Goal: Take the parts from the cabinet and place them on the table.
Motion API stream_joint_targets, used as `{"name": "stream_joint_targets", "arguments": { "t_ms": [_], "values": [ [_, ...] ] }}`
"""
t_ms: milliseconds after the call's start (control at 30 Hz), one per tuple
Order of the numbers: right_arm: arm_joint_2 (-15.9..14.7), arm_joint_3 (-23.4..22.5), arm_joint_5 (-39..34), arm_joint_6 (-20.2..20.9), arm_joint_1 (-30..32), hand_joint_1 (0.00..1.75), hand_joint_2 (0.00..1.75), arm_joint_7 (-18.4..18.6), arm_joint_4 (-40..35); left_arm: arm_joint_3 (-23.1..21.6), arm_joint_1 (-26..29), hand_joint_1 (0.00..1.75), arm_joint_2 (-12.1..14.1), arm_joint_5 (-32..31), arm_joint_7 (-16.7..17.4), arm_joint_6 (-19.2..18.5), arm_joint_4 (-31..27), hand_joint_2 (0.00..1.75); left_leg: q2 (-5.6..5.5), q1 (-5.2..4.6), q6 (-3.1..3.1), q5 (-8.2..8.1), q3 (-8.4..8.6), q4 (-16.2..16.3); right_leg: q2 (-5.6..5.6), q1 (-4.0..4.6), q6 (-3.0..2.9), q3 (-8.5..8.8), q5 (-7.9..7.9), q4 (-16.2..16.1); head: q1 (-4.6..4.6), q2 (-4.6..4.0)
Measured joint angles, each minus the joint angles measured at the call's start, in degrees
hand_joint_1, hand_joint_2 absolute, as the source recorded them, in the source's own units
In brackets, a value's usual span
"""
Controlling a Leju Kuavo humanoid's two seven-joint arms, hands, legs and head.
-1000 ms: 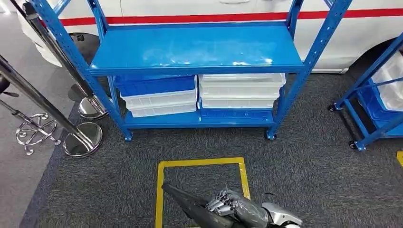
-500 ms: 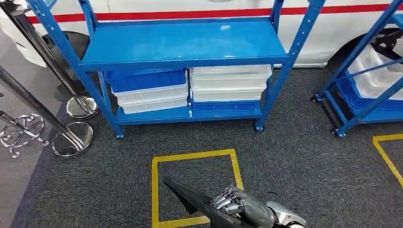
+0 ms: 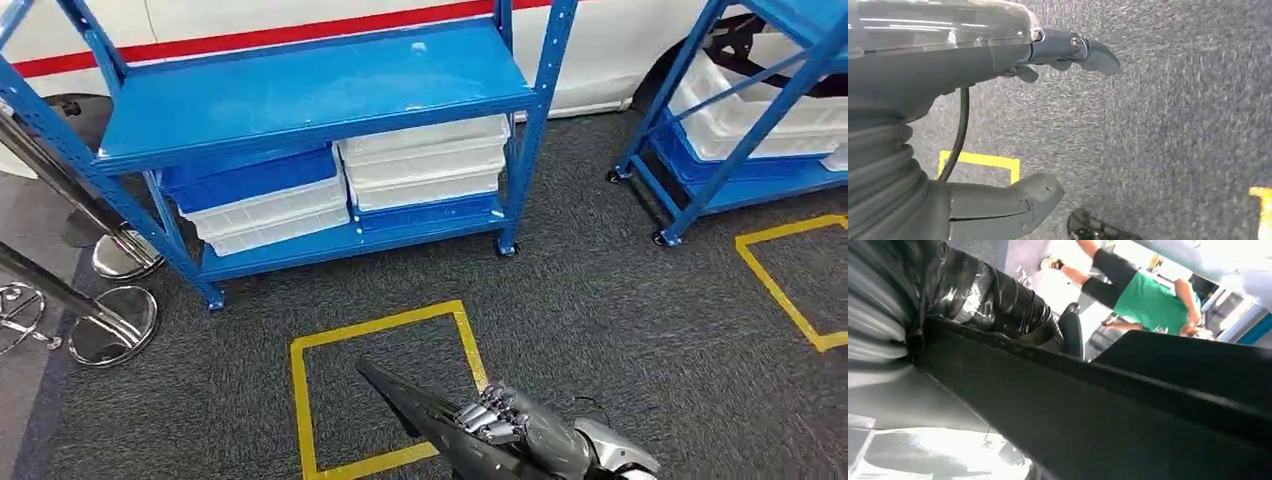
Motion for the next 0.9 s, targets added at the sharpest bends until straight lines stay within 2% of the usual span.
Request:
{"name": "stream_joint_targets", "arguments": {
  "t_ms": [33, 67, 100, 133, 167, 200, 233, 300, 333, 367, 400, 467, 500, 533, 567, 600, 633, 667, 700, 767, 800, 833, 867, 900],
  "values": [
    [0.0, 0.0, 0.1, -0.4, 0.2, 1.75, 1.75, 0.3, -0.3, 0.0, 0.0, 0.00, -0.1, -0.2, 0.0, 0.0, 0.0, 1.75, -0.07, -0.01, 0.24, 1.52, 0.57, -1.4, 0.69, 0.11, 0.06, 0.01, 0.04, 0.1, 0.00, 0.00],
    [0.0, 0.0, 0.2, -0.9, 0.4, 1.75, 1.75, 0.5, -0.5, 0.0, 0.0, 0.00, -0.2, -0.3, 0.0, -0.2, 0.0, 1.75, -0.19, -0.03, 0.60, 4.05, 2.40, -5.1, 1.45, 0.23, 0.13, 0.13, 0.09, 0.1, 0.00, 0.00],
    [0.0, 0.0, 0.3, -1.3, 0.6, 1.75, 1.75, 0.7, -0.7, 0.0, 0.0, 0.00, -0.2, -0.4, 0.1, -0.2, 0.0, 1.75, -0.89, -0.16, 1.09, 7.05, 5.08, -10.7, 2.19, 0.39, 0.21, 0.36, 0.15, 0.1, 0.00, 0.00],
    [0.0, 0.0, 0.7, -1.9, 0.8, 1.75, 1.75, 0.9, -1.1, 0.0, 0.0, 0.00, -0.2, -0.8, 0.2, -0.2, 0.0, 1.75, -2.72, -0.38, 1.79, 9.60, 7.67, -16.2, 2.80, 0.44, 0.31, 0.57, 0.22, 0.0, 0.00, 0.00],
    [0.0, 0.0, 1.0, -2.4, 1.2, 1.75, 1.75, 1.0, -1.2, 0.0, 0.0, 0.00, 0.0, -0.9, 0.3, -0.2, 0.0, 1.75, -5.41, -0.36, 2.59, 9.07, 8.76, -18.4, 3.32, 0.38, 0.56, 0.54, 0.35, -0.1, 0.04, 0.00],
    [0.0, 0.0, 1.2, -3.0, 1.4, 1.75, 1.75, 1.1, -1.5, 0.0, 0.0, 0.00, -0.1, -1.0, 0.4, -0.4, 0.0, 1.75, -5.24, -0.44, 2.55, 9.24, 8.92, -19.4, 4.09, 0.28, 0.78, 0.19, 0.47, 0.2, 0.02, 0.00],
    [0.0, 0.0, 1.4, -3.8, 2.2, 1.75, 1.75, 1.1, -1.9, 0.0, 0.0, 0.00, -0.1, -1.1, 0.5, -0.5, 0.0, 1.75, -4.67, -0.60, 2.42, 9.14, 8.82, -19.3, 4.55, 0.02, 1.24, -0.20, 0.76, 0.1, 0.02, 0.00],
    [0.0, 0.0, 1.7, -4.9, 4.0, 1.75, 1.75, 1.2, -2.7, 0.0, -0.1, 0.00, 0.0, -1.5, 0.5, -0.6, 0.0, 1.75, -3.51, -0.76, 2.78, 9.68, 8.98, -19.7, 5.93, -0.14, 2.20, -0.59, 1.40, -0.3, 0.02, 0.00],
    [-0.3, 0.0, 1.9, -5.2, 4.5, 1.75, 1.75, 1.2, -3.1, 0.0, -0.2, 0.00, -0.2, -1.8, 0.5, -0.6, 0.0, 1.75, -2.41, 0.13, 2.97, 10.45, 9.02, -20.7, 4.66, -0.11, 2.24, -0.84, 0.99, 0.5, 0.00, 0.00],
    [-0.4, 0.0, 1.9, -5.4, 4.8, 1.75, 1.75, 1.2, -3.5, 0.0, -0.2, 0.00, -0.2, -2.0, 0.5, -0.6, 0.0, 1.75, -1.74, -0.02, 3.35, 10.66, 8.88, -20.8, 1.39, 0.25, 2.40, -2.02, -0.95, 2.4, 0.09, 0.00],
    [-0.5, -0.1, 2.0, -5.5, 5.0, 1.75, 1.75, 1.3, -3.6, 0.0, -0.1, 0.00, -0.3, -2.0, 0.5, -0.7, 0.0, 1.75, -0.84, -0.05, 3.44, 10.70, 8.70, -20.8, -0.10, 0.19, 2.62, -3.81, -3.51, 6.1, 0.04, 0.00],
    [-0.5, -0.1, 2.0, -5.7, 5.5, 1.75, 1.75, 1.4, -4.0, 0.0, 0.2, 0.00, -0.5, -2.1, 0.4, -0.7, 0.0, 1.75, 0.90, -0.15, 3.44, 10.70, 8.37, -20.6, -1.16, -0.18, 3.18, -7.89, -7.82, 15.3, 0.06, 0.00],
    [-0.5, -0.1, 1.8, -5.7, 5.6, 1.75, 1.75, 1.6, -4.0, 0.0, 0.3, 0.00, -0.5, -2.3, 0.1, -0.9, 0.0, 1.75, 1.81, -0.15, 3.40, 10.68, 8.19, -20.4, -1.26, -0.37, 3.43, -9.18, -8.39, 18.3, 0.04, 0.00],
    [-0.5, -0.1, 1.5, -5.4, 5.5, 1.75, 1.75, 2.0, -4.0, -0.1, 0.1, 0.00, -0.6, -2.6, -0.2, -1.3, 0.0, 1.75, 2.59, -0.15, 3.35, 10.65, 8.19, -20.4, -1.45, -0.54, 3.64, -8.77, -7.47, 17.8, 0.07, 0.00],
    [-0.5, -0.1, 1.1, -4.9, 5.3, 1.75, 1.75, 2.3, -4.0, -0.1, 0.0, 0.00, -0.7, -2.7, -0.6, -1.6, 0.0, 1.75, 3.38, -0.13, 3.21, 10.55, 8.25, -20.4, -1.77, -0.72, 3.78, -6.73, -5.30, 14.4, 0.04, 0.00],
    [-0.5, -0.1, 0.7, -4.5, 5.0, 1.75, 1.75, 2.5, -3.9, -0.1, -0.2, 0.00, -0.7, -2.7, -0.8, -1.9, 0.0, 1.75, 3.91, -0.12, 3.03, 10.44, 8.34, -20.3, -2.26, -0.86, 3.80, -3.93, -3.09, 9.6, 0.07, 0.00],
    [-0.5, -0.1, 0.4, -4.0, 4.6, 1.75, 1.75, 2.7, -3.9, -0.1, -0.3, 0.00, -0.9, -2.7, -0.9, -2.1, 0.0, 1.75, 4.49, -0.11, 2.75, 10.26, 8.56, -20.1, -3.78, -0.87, 3.71, -0.34, -0.96, 3.6, 0.07, 0.00],
    [-0.5, -0.1, 0.0, -3.6, 4.0, 1.75, 1.75, 2.8, -3.9, -0.1, -0.3, 0.00, -1.0, -2.7, -1.2, -2.1, 0.0, 1.75, 5.10, -0.31, 2.38, 10.06, 8.78, -20.1, -6.21, -0.61, 3.30, 1.71, -1.32, -0.4, 0.04, 0.00],
    [-0.5, 0.0, -0.3, -3.2, 3.6, 1.75, 1.75, 2.8, -3.8, -0.1, -0.4, 0.00, -1.1, -2.7, -1.5, -2.1, 0.0, 1.75, 5.44, -0.51, 1.86, 9.78, 8.70, -19.9, -5.36, -0.28, 2.67, 1.72, -0.86, -0.5, 0.04, 0.00],
    [-0.4, 0.0, -0.7, -2.4, 2.6, 1.75, 1.75, 2.8, -3.6, 0.0, -0.5, 0.00, -1.1, -2.6, -2.1, -2.1, 0.0, 1.75, 6.36, -0.45, 1.16, 9.80, 8.89, -20.1, -4.25, 0.08, 2.00, 1.41, -0.91, -0.2, 0.04, 0.00],
    [-0.4, 0.1, -1.0, -2.1, 2.1, 1.75, 1.75, 2.8, -3.5, 0.0, -0.6, 0.00, -1.1, -2.6, -2.4, -2.1, 0.0, 1.75, 6.89, -0.41, 0.84, 9.86, 9.24, -20.1, -3.65, 0.10, 1.60, 1.11, -0.74, -0.2, 0.04, 0.00],
    [-0.3, 0.2, -1.2, -1.7, 1.5, 1.75, 1.75, 2.8, -3.4, 0.0, -0.7, 0.00, -1.1, -2.6, -2.6, -2.1, 0.0, 1.75, 6.71, -0.27, 0.47, 9.56, 9.12, -19.8, -3.08, -0.32, 1.03, 1.13, -0.34, -0.6, 0.04, 0.00],
    [-0.2, 0.4, -1.4, -1.4, 1.1, 1.75, 1.75, 2.9, -3.3, 0.0, -0.8, 0.00, -1.1, -2.6, -2.7, -2.2, 0.0, 1.75, 3.79, 0.00, 0.09, 8.16, 8.46, -18.5, -2.75, -0.43, 0.66, 0.94, -0.11, -0.7, 0.04, 0.00],
    [0.0, 0.7, -1.6, -1.0, 0.4, 1.75, 1.75, 2.9, -3.0, 0.0, -0.8, 0.00, -1.1, -2.6, -2.9, -2.4, 0.0, 1.75, 1.41, 0.08, 0.03, 5.39, 6.79, -14.7, -2.27, -0.43, 0.36, 0.65, 0.07, -0.6, 0.04, 0.00]
  ]
}}
